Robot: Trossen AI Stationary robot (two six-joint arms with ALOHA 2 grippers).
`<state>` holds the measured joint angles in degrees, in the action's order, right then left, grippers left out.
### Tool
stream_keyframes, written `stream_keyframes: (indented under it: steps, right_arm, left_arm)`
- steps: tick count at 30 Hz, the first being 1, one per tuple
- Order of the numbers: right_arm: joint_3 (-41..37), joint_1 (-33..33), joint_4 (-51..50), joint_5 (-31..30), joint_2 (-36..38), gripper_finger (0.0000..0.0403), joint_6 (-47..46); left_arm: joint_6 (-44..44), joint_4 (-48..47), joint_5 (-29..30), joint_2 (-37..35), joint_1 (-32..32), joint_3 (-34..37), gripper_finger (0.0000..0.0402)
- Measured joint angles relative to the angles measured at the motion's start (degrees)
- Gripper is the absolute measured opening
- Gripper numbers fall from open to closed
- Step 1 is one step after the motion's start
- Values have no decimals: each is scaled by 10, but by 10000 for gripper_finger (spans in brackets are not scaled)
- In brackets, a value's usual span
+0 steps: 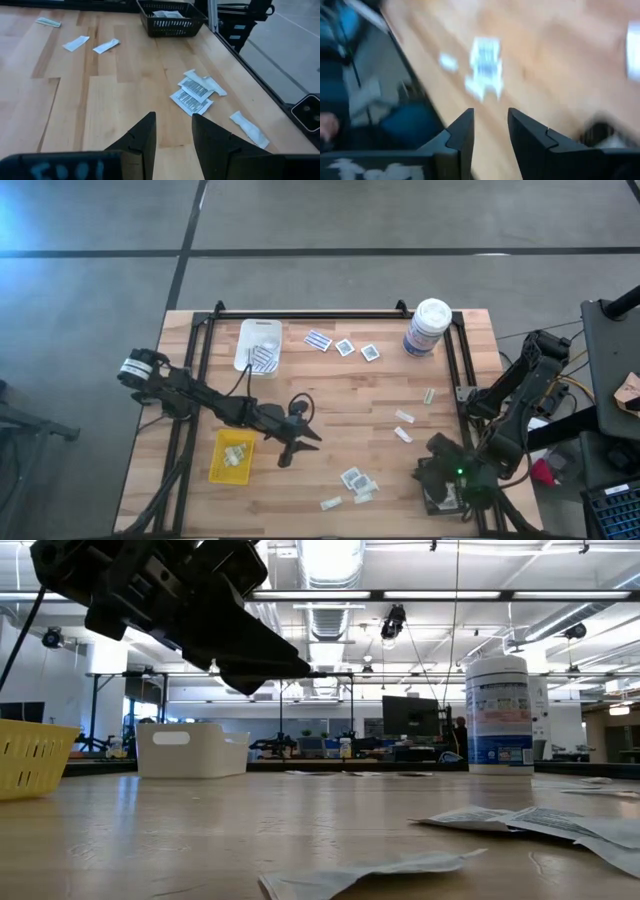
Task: Pick & Place First Aid Supplies
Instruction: Put the green bandage into the yellow bin
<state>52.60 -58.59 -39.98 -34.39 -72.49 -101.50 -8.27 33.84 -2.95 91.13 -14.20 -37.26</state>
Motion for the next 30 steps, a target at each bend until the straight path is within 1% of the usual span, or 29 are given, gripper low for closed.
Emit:
stream_keyframes:
  steps: [2, 4, 5, 9, 13, 15, 19, 23, 26, 30]
  right_arm:
    - [-2, 1, 1, -63, 0, 112, 19]
    - [-4, 4, 1, -100, -2, 109, 33]
    - [-4, 8, 4, -110, -4, 108, 42]
    - [-5, 32, 40, -111, -19, 107, 80]
    - [-6, 65, 96, -104, -50, 111, 173]
    - [-4, 81, 102, -104, -61, 112, 210]
    - [-4, 115, 91, -103, -69, 105, 242]
    - [-4, 160, 36, -99, -71, 97, 245]
    - [-4, 197, -19, -61, -70, 92, 234]
    - [-4, 245, -86, 16, -69, 87, 222]
  left_arm:
    - [-8, 0, 0, 0, 0, 0, 119]
    - [-12, -3, -1, 0, 0, 0, 119]
    - [-14, -6, -4, 0, 0, 0, 119]
    - [-28, -25, -11, 0, 0, 0, 119]
    - [-38, -56, -11, 0, 0, 0, 119]
    - [-45, -68, -11, 0, 0, 0, 119]
    - [-66, -73, -11, 0, 0, 0, 119]
    - [-71, -74, -11, 0, 0, 0, 119]
    - [-71, -75, -11, 0, 0, 0, 119]
    - [-70, -80, -11, 0, 0, 0, 119]
